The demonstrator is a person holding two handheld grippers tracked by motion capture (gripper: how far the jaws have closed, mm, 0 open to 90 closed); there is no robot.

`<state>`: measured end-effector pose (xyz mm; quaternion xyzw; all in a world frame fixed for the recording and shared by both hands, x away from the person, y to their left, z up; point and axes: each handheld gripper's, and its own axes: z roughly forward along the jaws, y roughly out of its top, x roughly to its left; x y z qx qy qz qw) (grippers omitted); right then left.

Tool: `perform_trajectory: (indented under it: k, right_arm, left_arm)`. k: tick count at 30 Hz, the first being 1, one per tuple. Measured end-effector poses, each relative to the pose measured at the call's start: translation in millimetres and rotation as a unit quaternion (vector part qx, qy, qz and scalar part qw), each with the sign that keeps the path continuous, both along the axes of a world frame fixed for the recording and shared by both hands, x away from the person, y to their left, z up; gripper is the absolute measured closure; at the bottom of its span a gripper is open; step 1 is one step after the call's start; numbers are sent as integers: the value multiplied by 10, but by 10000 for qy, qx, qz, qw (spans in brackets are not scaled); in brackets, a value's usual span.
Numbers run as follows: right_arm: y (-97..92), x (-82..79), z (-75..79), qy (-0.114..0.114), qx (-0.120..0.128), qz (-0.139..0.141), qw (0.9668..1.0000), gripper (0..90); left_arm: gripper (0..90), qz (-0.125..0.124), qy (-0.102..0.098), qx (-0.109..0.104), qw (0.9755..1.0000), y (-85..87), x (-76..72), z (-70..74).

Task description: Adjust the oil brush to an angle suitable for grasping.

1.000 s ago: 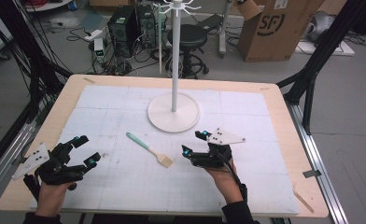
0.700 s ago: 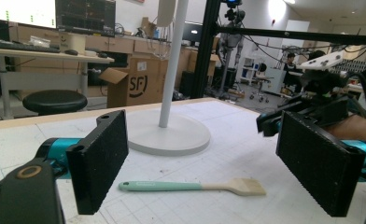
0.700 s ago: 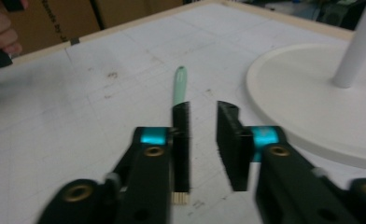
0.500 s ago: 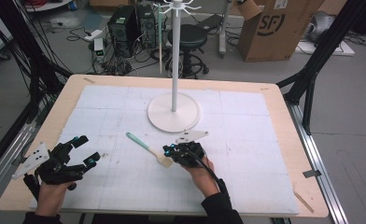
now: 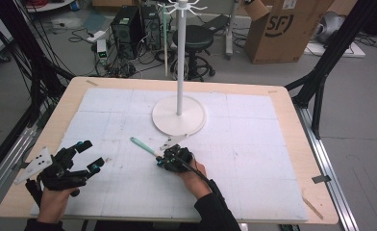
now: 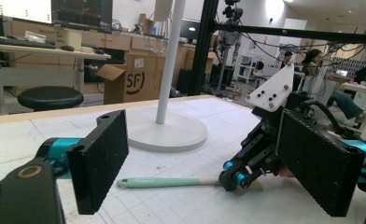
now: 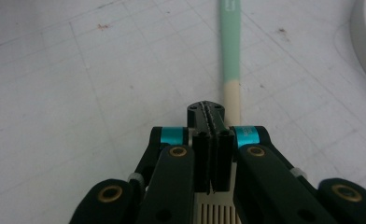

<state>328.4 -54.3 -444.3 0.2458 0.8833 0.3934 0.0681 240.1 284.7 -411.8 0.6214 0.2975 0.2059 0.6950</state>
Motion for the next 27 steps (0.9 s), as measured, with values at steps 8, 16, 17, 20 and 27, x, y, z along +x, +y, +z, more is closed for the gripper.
perform_trajectory:
  k: [8, 16, 17, 20, 27]
  right_arm:
    - [-171, -51, 51, 20, -167, -39, 9999, 897]
    - [-459, -95, 88, 65, -72, -271, 9996, 897]
    - [-479, -97, 101, 73, -93, -307, 9995, 897]
    - [-489, -64, 139, -1, 135, -360, 9993, 897]
    - [-324, 134, 69, -7, 31, -603, 9982, 896]
  left_arm:
    - [175, 18, 5, -25, 10000, 17, -2, -1]
    - [176, 24, 13, -21, 10000, 7, -6, 1]
    - [175, 26, 11, -16, 10000, 5, -3, 0]
    - [175, 8, 6, 1, 10000, -2, -1, 1]
    - [175, -3, 14, -18, 10000, -14, 9, -3]
